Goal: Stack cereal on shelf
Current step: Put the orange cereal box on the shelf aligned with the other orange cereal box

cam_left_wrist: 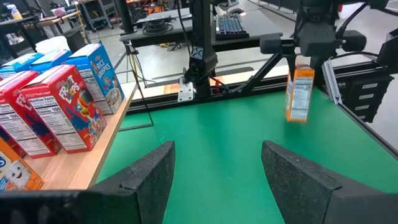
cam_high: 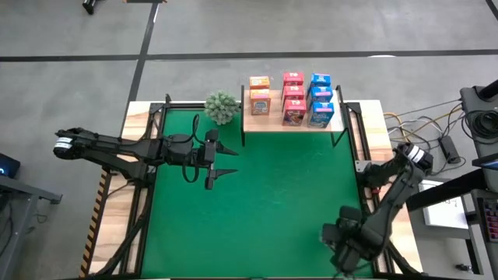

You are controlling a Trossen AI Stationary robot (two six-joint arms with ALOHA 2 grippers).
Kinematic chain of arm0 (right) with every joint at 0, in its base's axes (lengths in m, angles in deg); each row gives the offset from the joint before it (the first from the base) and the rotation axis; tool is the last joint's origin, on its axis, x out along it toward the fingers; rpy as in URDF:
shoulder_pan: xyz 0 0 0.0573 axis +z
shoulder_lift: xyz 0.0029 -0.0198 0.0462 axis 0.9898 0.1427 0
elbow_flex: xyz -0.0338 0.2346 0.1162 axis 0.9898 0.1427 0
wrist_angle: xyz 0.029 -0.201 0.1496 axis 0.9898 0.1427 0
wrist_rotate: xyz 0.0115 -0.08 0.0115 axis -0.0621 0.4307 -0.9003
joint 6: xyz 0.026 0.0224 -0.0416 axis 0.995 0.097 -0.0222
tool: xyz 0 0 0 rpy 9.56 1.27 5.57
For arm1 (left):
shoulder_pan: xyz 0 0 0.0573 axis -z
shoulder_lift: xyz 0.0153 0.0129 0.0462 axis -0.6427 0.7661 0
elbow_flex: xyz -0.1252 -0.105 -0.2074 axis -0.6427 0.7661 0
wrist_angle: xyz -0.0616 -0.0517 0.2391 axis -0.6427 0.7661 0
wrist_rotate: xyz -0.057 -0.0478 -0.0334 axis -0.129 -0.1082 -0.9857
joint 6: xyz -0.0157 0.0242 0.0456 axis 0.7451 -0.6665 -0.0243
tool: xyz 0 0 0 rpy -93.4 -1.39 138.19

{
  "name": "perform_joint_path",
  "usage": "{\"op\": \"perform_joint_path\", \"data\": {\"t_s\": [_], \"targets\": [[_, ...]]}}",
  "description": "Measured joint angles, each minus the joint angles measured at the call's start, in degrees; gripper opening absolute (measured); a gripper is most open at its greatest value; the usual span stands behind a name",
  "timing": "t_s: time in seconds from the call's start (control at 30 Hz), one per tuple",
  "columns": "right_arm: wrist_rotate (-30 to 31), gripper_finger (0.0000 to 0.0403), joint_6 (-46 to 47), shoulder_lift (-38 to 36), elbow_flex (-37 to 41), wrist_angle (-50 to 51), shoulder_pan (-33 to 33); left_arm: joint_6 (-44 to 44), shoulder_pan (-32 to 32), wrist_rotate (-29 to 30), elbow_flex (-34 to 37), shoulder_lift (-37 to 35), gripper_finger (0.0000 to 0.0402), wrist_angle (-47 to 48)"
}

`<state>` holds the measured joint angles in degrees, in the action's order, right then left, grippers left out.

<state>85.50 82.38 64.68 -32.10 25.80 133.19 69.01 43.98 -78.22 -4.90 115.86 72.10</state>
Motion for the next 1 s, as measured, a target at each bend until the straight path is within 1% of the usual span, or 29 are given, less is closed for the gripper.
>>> {"op": "perform_joint_path", "data": {"t_s": [0.1,0.2,0.3,0.43,0.6,0.7,0.77,0.87,1.0], "targets": [[4.71,0.016,-0.04,0.0,-1.91,0.19,-4.22,-0.02,-0.02,0.0,0.0,0.0,0.0223,-0.02],[9.41,0.0159,-2.14,0.0,-4.3,0.11,-8.98,-0.51,-0.02,0.0,0.0,0.0,0.0223,-0.02],[13.41,0.0159,-7.36,0.0,-6.89,-0.07,-14.17,-0.72,-0.02,0.02,0.0,0.0,0.0223,0.0],[16.89,0.0159,-16.66,0.0,-9.52,-0.13,-21.2,-0.9,-0.02,0.01,-0.01,0.12,0.0223,0.46],[19.87,0.0159,-32.21,0.02,-10.29,-2.1,-29.76,-0.92,0.0,0.0,-0.02,1.27,0.0223,0.54],[21.6,0.0157,-41.55,0.11,-9.82,-6.16,-34.21,-0.93,0.11,-0.25,-0.02,2.24,0.0223,0.37],[21.3,0.0156,-46.84,0.17,-9.48,-9.96,-36.68,-0.94,0.09,-2.43,-0.02,3.37,0.0223,0.17],[21.1,0.0156,-53.16,0.18,-9.21,-15.17,-39.38,-0.75,0.11,-5.77,-0.02,5.82,0.0223,-1.67],[21.06,0.0155,-60.11,0.2,-9.21,-18.57,-41.19,0.81,-0.19,-5.92,-0.04,9.8,0.0223,-5.64]]}}
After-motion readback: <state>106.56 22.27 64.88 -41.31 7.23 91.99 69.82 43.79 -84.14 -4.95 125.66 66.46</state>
